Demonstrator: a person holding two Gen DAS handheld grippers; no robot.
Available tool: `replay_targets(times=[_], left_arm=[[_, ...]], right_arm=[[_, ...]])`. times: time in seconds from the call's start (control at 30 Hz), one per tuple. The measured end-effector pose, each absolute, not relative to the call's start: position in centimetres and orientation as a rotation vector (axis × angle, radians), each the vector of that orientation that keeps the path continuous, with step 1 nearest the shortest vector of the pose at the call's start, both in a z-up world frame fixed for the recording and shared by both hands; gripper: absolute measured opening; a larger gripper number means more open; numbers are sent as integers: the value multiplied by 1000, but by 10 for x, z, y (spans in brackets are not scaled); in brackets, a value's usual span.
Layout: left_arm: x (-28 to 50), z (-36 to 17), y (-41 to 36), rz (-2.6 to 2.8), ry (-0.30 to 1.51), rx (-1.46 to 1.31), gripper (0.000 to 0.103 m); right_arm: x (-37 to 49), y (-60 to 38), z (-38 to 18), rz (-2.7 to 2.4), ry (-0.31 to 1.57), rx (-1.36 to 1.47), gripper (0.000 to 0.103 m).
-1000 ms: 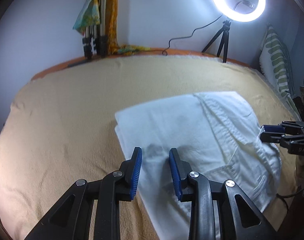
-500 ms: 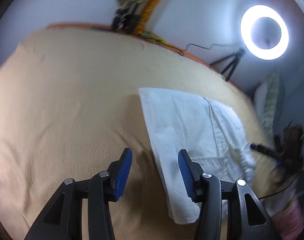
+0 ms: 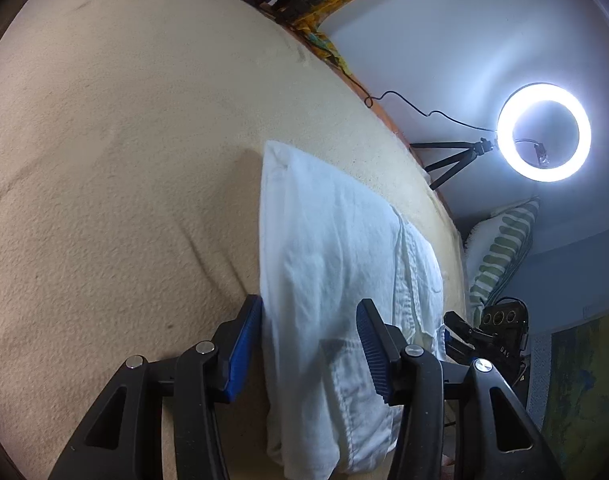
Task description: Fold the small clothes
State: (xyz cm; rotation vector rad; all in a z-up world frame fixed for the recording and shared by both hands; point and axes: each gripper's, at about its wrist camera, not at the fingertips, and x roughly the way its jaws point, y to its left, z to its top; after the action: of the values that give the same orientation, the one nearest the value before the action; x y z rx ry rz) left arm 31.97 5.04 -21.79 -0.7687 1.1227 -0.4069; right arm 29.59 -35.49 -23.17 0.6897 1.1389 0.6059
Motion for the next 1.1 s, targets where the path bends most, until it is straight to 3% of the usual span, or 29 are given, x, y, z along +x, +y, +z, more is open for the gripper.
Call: replay_targets(times=[0.1, 0.23, 0.3, 0.5, 1.1], left_arm=[[324, -217, 44, -402, 1115, -761, 45], [330, -215, 38, -390, 1112, -713, 35], [330, -213, 33, -390, 1109, -672, 28], [322, -193, 9, -372, 1051, -442, 17], [280, -120, -56, -445, 829, -210, 13]], right_arm=[[304, -344, -232, 622, 1150, 673, 47], [306, -331, -231, 636, 1151, 647, 43], [306, -329, -229, 618, 1156, 618, 33], [298, -311, -209, 560, 1130, 457, 23], [242, -302, -109, 466, 926, 145, 18]])
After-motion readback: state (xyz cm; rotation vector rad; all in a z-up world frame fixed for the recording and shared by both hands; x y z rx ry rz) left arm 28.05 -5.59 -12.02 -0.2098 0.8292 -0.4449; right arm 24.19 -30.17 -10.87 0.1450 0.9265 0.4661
